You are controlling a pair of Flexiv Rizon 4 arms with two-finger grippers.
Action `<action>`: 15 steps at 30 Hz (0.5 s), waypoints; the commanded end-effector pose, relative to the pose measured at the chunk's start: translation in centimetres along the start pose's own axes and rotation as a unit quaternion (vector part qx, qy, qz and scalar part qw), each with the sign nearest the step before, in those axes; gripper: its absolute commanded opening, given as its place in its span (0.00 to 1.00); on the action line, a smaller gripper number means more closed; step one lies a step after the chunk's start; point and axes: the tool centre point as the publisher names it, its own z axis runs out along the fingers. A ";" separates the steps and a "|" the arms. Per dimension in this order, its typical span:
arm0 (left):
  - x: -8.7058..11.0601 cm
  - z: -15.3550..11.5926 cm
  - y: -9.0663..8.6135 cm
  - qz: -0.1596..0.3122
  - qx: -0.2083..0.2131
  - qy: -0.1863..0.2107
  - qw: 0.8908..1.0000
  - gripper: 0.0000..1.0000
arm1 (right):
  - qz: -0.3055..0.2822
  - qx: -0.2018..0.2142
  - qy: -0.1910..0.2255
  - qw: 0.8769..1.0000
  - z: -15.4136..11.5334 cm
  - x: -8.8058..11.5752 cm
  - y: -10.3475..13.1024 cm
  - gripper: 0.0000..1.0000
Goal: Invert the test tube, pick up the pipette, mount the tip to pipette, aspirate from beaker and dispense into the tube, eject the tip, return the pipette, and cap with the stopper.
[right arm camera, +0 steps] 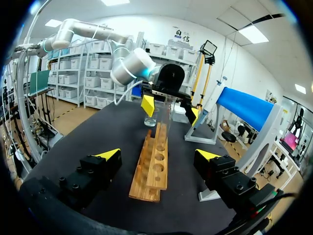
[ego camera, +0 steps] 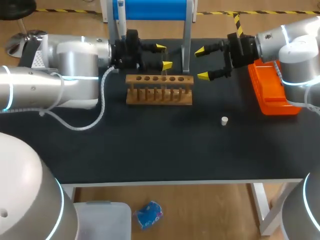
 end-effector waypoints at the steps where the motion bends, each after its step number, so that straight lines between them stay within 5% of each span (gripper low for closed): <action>1: 0.9 -2.0 -1.7 0.003 -0.055 -0.006 0.998 1.00 | 0.000 0.001 0.000 1.000 0.0 0.0 0.0 1.00; 6: 1.3 -4.7 -3.6 0.020 -0.076 -0.008 0.997 1.00 | 0.000 0.001 0.000 1.000 0.0 0.0 0.0 1.00; 15: 3.8 -13.6 -7.8 0.055 -0.134 -0.028 0.989 1.00 | 0.000 0.001 0.000 1.000 0.0 0.0 0.0 1.00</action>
